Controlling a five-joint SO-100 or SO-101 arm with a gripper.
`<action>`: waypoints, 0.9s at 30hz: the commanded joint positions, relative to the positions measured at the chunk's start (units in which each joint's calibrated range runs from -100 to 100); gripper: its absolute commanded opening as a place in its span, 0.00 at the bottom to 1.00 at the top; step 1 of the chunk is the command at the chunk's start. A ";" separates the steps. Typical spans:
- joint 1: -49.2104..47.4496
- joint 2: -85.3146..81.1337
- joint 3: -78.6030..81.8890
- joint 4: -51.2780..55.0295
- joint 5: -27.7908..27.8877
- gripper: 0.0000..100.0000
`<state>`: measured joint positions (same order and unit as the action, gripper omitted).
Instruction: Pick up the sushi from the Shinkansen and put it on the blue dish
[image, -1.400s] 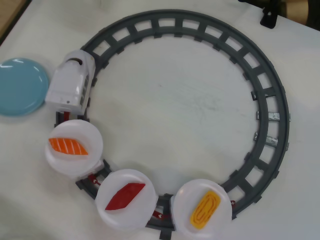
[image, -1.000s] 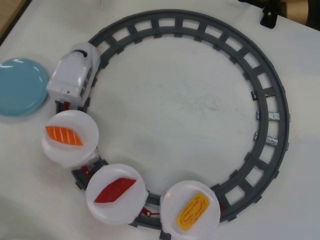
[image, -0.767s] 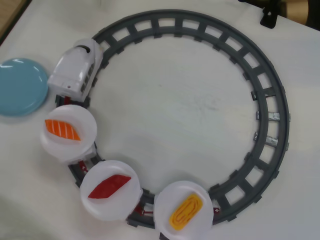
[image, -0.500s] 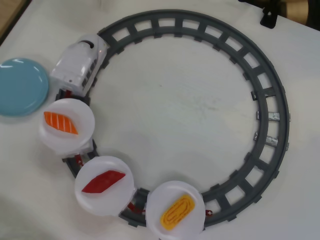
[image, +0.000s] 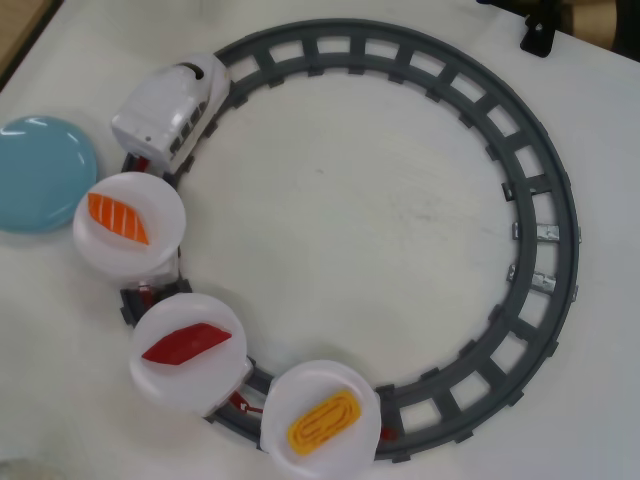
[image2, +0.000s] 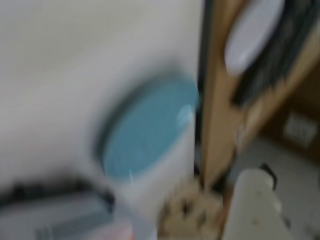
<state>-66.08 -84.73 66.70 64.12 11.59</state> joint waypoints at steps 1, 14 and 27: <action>11.42 9.37 -17.73 1.23 3.42 0.14; 21.36 39.73 -57.05 35.20 15.66 0.14; 50.59 41.47 -56.33 34.61 16.13 0.14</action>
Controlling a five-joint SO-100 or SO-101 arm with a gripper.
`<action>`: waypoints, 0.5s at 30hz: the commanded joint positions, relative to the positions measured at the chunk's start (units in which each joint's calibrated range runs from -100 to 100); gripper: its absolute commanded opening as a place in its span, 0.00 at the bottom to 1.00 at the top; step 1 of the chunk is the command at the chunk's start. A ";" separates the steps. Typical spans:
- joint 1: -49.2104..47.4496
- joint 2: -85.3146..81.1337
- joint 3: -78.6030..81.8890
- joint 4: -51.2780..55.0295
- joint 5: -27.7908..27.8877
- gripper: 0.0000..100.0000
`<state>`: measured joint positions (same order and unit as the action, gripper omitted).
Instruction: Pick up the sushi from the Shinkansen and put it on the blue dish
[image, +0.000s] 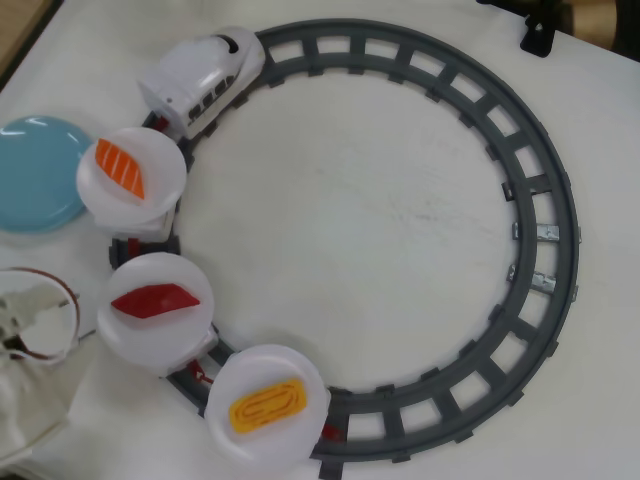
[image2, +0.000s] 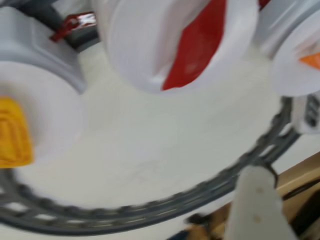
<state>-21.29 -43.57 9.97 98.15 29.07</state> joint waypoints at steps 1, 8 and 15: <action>7.82 0.39 1.03 0.49 -1.88 0.14; 15.57 2.30 11.31 -0.70 -4.60 0.14; 20.15 14.16 16.54 -9.11 -5.75 0.14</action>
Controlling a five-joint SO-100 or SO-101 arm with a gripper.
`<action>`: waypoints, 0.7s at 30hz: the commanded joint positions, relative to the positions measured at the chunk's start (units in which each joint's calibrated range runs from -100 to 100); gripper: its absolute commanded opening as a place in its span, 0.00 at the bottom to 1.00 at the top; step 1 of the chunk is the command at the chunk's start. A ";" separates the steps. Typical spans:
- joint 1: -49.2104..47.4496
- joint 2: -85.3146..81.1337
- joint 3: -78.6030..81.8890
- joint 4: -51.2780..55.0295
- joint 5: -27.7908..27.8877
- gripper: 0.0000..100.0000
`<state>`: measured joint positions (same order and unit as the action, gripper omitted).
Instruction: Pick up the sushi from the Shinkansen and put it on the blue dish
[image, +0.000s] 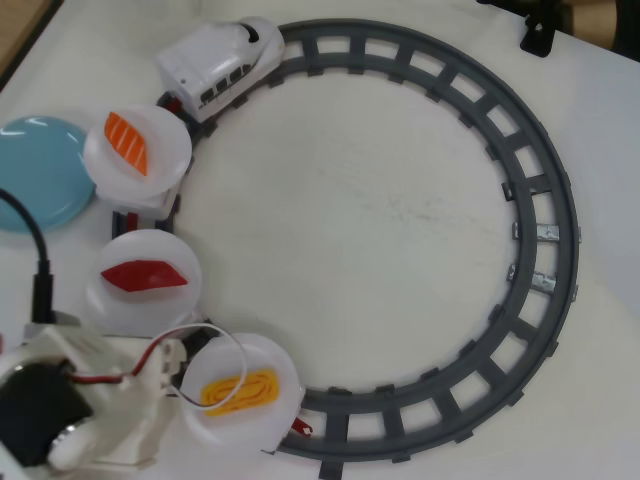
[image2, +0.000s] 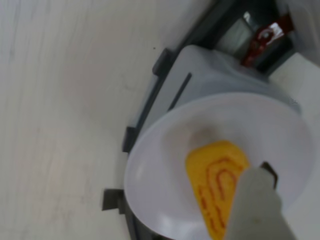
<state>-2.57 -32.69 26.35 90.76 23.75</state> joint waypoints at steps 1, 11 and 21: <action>1.69 4.52 -0.38 -1.37 -0.42 0.14; 1.08 7.51 -5.07 -0.61 -1.94 0.26; 1.17 8.01 -4.35 -1.12 -3.19 0.26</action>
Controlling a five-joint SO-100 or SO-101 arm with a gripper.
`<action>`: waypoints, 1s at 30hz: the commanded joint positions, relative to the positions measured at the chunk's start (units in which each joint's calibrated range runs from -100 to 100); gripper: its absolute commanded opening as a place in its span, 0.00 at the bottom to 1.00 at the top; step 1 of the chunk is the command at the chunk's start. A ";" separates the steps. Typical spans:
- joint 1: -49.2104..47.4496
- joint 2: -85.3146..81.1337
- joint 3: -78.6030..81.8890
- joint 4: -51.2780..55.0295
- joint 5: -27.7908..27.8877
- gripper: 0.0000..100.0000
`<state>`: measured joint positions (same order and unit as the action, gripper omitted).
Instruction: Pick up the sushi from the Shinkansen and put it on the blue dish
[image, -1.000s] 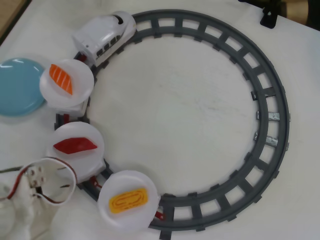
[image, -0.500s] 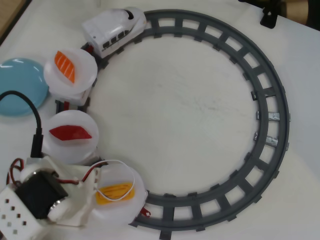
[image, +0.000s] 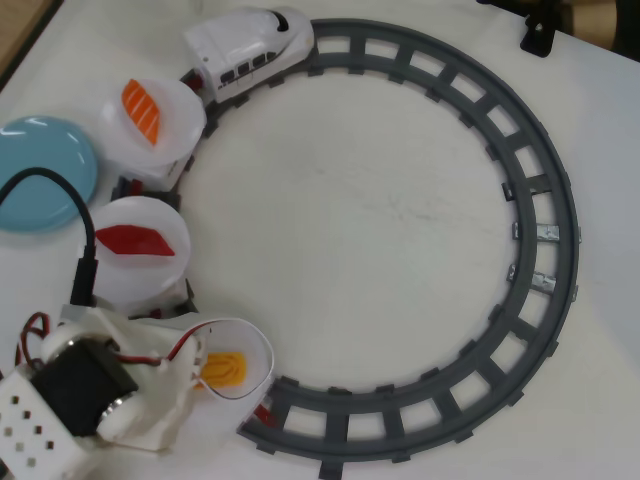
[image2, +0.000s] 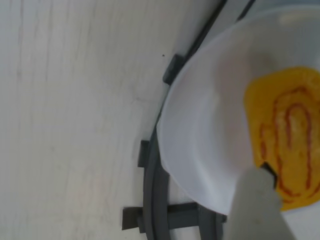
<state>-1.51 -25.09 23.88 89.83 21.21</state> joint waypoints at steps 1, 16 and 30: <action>0.02 1.25 -1.88 -0.19 -0.87 0.26; -8.88 10.87 -5.03 -2.49 -3.74 0.03; -45.49 -14.43 -11.89 1.42 -3.79 0.03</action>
<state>-38.62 -34.12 15.00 91.43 17.74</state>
